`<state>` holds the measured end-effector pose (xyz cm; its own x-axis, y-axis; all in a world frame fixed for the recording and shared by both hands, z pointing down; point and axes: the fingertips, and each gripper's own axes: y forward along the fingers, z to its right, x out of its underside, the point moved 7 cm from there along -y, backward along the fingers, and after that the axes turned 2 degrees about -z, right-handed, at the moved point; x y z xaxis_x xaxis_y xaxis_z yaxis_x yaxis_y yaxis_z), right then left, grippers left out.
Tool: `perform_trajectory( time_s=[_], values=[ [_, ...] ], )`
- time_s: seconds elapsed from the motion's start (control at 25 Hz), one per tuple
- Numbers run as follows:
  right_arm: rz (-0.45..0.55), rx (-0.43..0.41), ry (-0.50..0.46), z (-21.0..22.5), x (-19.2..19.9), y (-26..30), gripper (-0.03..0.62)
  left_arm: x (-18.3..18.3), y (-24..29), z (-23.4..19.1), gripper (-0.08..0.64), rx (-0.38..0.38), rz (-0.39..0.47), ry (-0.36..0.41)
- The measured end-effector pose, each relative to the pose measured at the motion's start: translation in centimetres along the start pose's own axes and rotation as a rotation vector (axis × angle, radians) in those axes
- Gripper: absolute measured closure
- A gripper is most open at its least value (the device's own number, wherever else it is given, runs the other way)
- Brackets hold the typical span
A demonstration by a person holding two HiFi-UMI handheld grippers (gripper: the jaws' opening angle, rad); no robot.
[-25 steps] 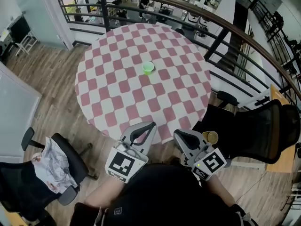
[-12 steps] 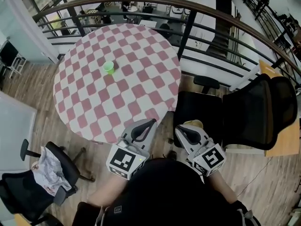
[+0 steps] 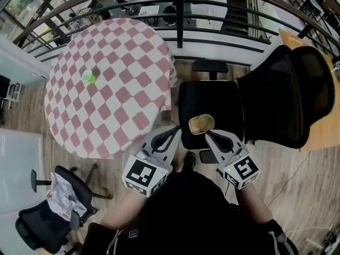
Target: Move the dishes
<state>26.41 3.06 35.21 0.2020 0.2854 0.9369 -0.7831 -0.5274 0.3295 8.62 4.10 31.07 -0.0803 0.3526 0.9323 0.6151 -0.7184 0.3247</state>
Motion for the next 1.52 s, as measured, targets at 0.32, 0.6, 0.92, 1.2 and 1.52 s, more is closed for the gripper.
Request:
perform_trajectory(
  time_s=[0.32,0.6,0.92,1.2,1.52],
  values=[
    [-0.052,0.166,0.078,4.4,3.4,-1.0,0.565,2.4,6.1,-0.1,0.555,0.115,-0.095,0.016],
    [-0.177,0.101,0.100,6.5,10.2,2.7,0.565,9.0,11.3,-0.9,0.555,0.161,-0.244,-0.005],
    [-0.379,0.071,-0.043,9.9,21.3,7.4,0.565,18.4,16.9,-3.5,0.555,0.090,-0.363,-0.076],
    [-0.441,-0.017,-0.013,12.1,27.9,10.7,0.563,25.6,21.0,-4.8,0.555,0.097,-0.387,-0.093],
    [-0.661,-0.095,-0.125,14.0,35.9,14.0,0.561,34.5,23.3,-5.8,0.555,0.071,-0.433,-0.137]
  ],
)
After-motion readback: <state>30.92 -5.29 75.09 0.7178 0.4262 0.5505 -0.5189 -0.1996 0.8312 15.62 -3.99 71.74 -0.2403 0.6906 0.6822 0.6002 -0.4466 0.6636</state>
